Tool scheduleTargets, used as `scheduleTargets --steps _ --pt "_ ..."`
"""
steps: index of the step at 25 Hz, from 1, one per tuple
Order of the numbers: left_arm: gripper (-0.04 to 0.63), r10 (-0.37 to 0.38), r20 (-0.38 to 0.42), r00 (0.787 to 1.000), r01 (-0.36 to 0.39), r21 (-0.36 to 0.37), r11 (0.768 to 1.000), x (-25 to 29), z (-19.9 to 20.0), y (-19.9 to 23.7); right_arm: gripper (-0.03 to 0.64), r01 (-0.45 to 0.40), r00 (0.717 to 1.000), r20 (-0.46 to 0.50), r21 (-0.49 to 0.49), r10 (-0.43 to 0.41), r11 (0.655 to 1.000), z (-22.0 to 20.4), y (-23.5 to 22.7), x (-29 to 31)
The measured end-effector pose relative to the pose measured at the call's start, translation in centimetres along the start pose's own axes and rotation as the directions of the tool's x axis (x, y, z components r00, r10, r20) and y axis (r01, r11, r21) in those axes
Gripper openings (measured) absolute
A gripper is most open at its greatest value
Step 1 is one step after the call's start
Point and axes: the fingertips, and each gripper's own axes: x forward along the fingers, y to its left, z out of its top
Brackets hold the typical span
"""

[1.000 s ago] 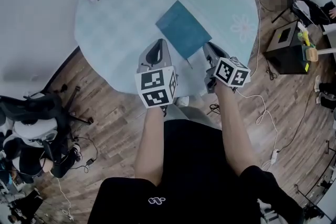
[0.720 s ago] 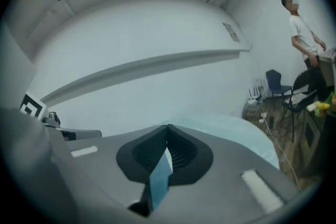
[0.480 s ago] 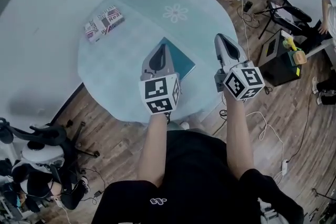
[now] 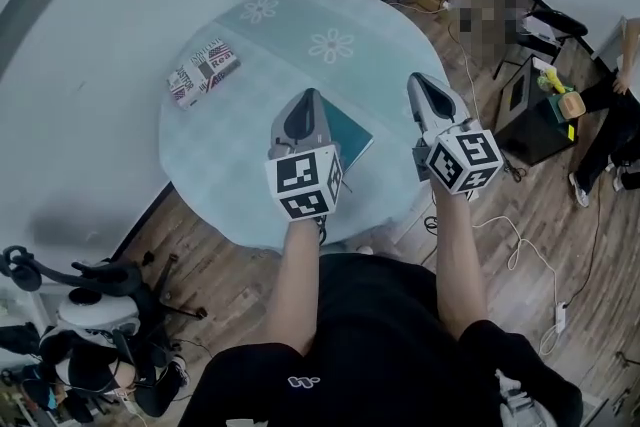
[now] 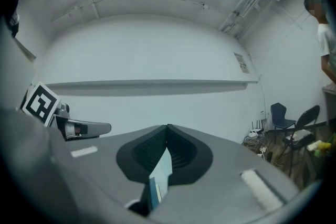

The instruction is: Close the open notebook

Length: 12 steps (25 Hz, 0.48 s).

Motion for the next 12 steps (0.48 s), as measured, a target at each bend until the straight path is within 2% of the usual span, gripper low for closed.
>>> scheduleTargets --steps 12 --pt "0.003 0.010 -0.056 0.998 -0.011 -0.017 1.000 -0.5 -2.9 0.3 0.011 -0.016 0.999 -0.045 -0.017 0.015 1.000 -2.3 0.5 -0.4"
